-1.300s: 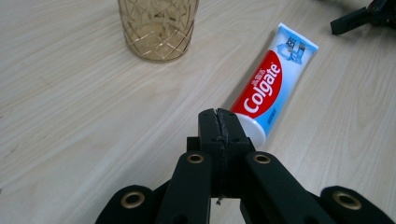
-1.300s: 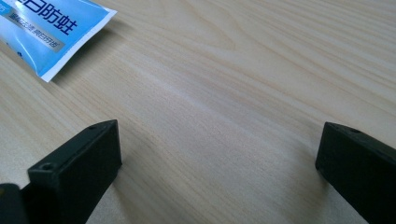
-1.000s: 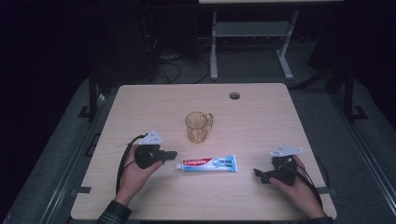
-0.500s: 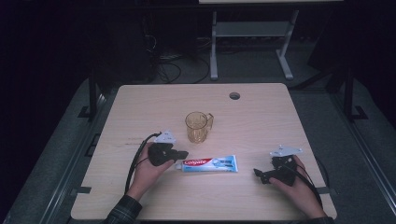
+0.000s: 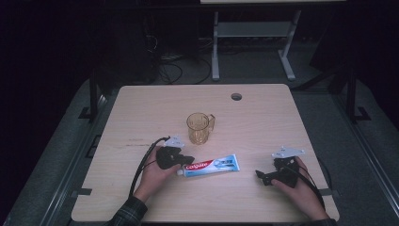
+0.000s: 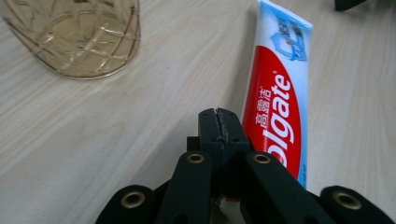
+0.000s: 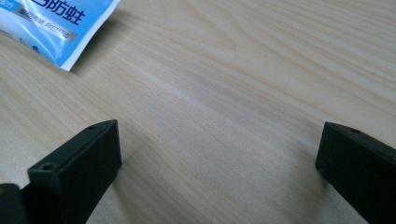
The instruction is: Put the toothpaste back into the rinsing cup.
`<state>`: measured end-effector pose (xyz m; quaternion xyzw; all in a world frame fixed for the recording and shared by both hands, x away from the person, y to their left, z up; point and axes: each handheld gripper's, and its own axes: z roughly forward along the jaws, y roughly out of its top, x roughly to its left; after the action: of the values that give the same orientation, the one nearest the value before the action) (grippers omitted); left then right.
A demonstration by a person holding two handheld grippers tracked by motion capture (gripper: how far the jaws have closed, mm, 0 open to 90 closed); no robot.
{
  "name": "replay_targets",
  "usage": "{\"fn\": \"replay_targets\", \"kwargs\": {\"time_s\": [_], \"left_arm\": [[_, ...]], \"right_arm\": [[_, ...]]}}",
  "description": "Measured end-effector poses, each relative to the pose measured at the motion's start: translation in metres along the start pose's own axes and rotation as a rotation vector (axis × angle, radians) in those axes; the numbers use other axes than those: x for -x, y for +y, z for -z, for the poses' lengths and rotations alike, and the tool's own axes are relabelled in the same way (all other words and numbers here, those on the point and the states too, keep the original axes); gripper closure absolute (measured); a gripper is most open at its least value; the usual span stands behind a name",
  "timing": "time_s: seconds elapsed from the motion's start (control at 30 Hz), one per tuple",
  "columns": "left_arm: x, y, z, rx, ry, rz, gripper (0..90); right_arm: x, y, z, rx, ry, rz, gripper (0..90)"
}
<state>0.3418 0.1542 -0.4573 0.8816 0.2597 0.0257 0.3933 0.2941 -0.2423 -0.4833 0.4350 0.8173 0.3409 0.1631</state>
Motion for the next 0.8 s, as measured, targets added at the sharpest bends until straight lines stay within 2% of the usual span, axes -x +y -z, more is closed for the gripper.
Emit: {"fn": "replay_targets", "kwargs": {"time_s": [0.4, 0.5, 0.8], "left_arm": [[0.01, -0.005, 0.002, -0.031, -0.022, -0.027, 90.0], [0.012, -0.008, 0.003, -0.029, -0.033, -0.019, 90.0], [0.024, -0.011, 0.007, -0.057, -0.037, -0.059, 90.0]], "right_arm": [[0.0, 0.0, 0.0, 0.0, 0.001, 0.002, 0.0], [0.0, 0.0, 0.0, 0.0, 0.001, 0.002, 0.0], [0.0, 0.0, 0.0, 0.0, 0.001, 0.002, 0.0]]}}
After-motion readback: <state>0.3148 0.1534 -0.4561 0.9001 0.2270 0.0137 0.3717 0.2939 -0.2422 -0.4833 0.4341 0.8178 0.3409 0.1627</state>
